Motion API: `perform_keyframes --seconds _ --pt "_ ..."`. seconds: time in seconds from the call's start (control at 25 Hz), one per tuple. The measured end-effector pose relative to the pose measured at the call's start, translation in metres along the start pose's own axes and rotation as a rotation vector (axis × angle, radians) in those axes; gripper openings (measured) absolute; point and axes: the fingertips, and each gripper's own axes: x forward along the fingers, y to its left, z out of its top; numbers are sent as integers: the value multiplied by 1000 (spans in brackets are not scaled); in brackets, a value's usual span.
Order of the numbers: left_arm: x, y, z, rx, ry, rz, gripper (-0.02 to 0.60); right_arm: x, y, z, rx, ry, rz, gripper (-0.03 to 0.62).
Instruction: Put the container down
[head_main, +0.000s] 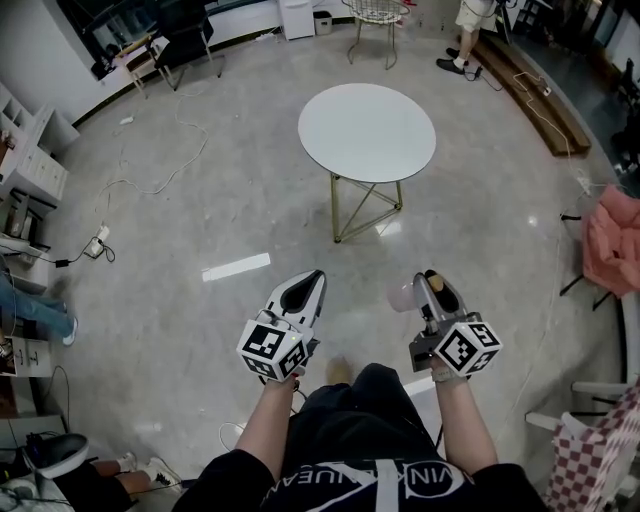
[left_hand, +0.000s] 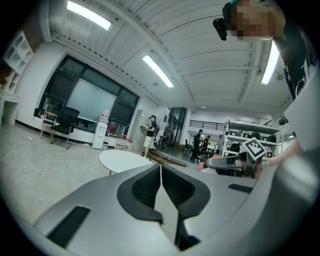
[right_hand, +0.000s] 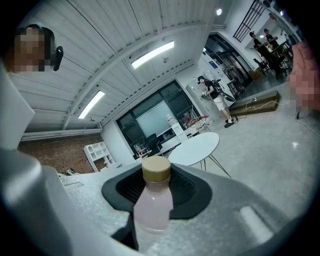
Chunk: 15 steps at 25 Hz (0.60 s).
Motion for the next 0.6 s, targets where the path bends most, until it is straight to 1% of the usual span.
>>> perform_keyframes --seconds 0.32,0.6 --pt "25 20 -1 -21 23 2 15 34 -19 9 22 13 -13 132" --pt "63 62 20 -23 13 33 15 87 -29 22 31 35 13 132"
